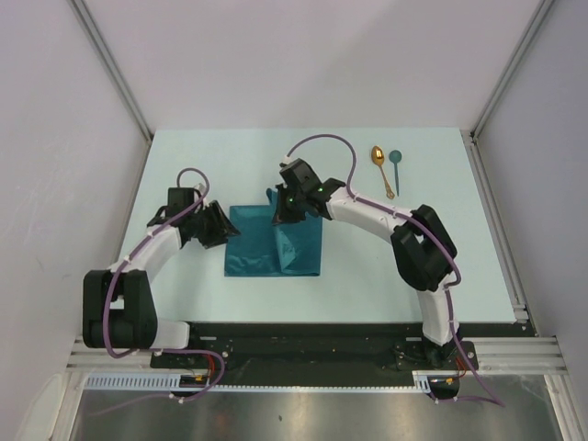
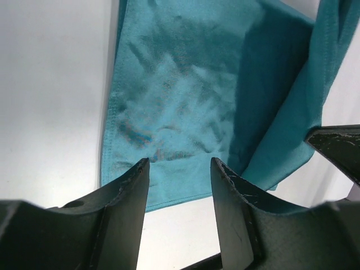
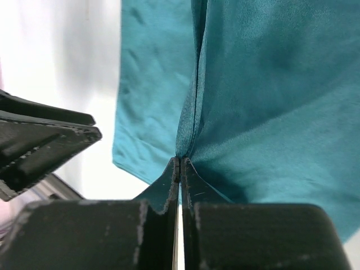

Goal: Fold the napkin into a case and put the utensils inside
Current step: Fold the rectangle-folded napkin at the center of the board.

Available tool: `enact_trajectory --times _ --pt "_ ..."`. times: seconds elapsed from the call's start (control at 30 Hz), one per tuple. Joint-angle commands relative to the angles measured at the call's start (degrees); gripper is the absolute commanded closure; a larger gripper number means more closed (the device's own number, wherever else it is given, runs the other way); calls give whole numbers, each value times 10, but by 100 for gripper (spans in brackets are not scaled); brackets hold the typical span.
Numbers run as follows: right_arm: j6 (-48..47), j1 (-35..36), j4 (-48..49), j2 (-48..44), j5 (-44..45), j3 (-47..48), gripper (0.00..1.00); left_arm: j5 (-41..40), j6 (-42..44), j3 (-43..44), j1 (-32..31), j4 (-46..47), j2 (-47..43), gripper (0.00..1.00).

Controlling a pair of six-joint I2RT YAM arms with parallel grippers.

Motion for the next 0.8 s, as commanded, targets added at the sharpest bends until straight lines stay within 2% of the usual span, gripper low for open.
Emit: enact_trajectory --times 0.0,0.27,0.77 --pt "56 6 47 23 -42 32 100 -11 14 12 5 -7 -23 48" --pt "106 9 72 50 -87 56 100 -40 15 4 27 -10 -25 48" --pt "122 27 75 120 -116 132 100 -48 20 -4 55 -12 -32 47"
